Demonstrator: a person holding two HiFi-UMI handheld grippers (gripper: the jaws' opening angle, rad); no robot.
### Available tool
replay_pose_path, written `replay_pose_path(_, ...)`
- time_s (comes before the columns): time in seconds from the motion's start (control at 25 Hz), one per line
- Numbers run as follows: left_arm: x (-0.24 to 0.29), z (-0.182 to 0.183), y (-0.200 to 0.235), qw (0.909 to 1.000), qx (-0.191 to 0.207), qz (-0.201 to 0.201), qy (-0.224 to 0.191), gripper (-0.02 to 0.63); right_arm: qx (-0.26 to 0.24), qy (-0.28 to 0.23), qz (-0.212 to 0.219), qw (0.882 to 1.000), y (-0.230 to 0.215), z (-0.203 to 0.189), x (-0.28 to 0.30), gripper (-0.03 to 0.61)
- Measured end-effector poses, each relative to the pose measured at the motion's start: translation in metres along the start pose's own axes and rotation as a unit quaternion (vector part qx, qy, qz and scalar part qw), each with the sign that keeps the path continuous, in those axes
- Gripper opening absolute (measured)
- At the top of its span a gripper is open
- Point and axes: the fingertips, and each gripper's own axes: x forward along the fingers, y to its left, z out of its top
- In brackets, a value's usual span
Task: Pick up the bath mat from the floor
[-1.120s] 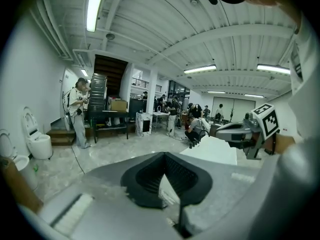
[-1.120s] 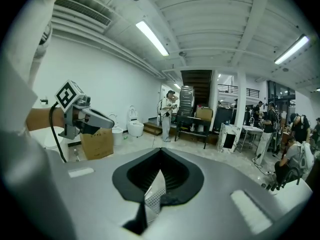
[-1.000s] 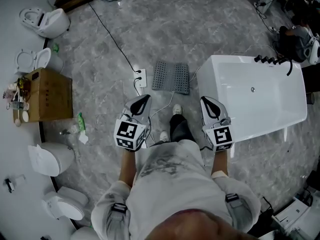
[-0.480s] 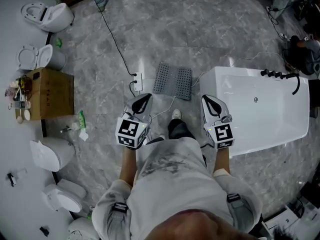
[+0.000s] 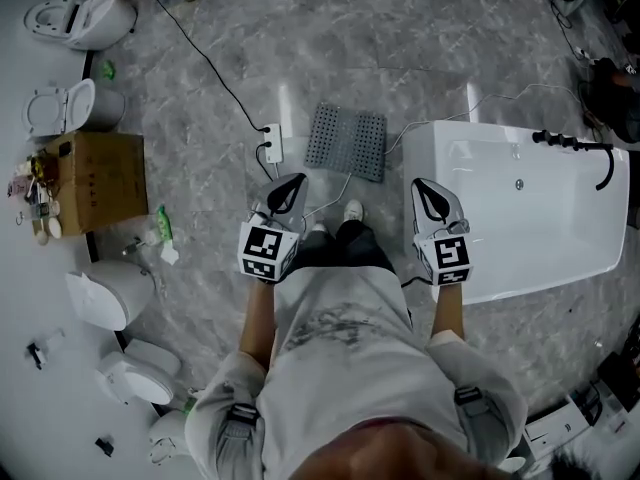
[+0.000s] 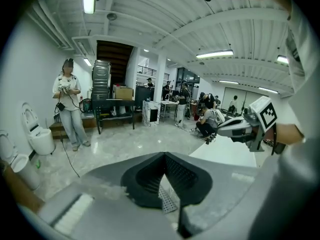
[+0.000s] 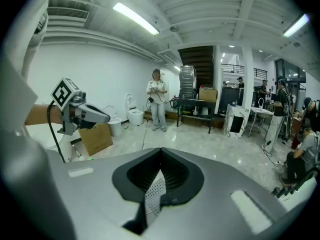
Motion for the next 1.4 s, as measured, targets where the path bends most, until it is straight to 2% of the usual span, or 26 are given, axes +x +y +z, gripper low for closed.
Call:
replay_pose_path(0.28,0.035,-0.024,0.024,0.9997,-0.002,-0.011,0.02,0.005,0.017,0.033,-0.014,0.999,0.0,-0.029,0.034,0.002)
replay_pose_path(0.84,0.106,-0.097,0.087,0.9944,-0.041,-0.061,0.075,0.005,0.056,0.111,-0.091,0.988,-0.005,-0.089,0.105,0.002)
replay_pose_path(1.4,0.159,-0.189,0.13,0.9847,-0.039,-0.076,0.152,0.005,0.087,0.176,-0.111,0.974,-0.003,-0.17,0.163,0.038)
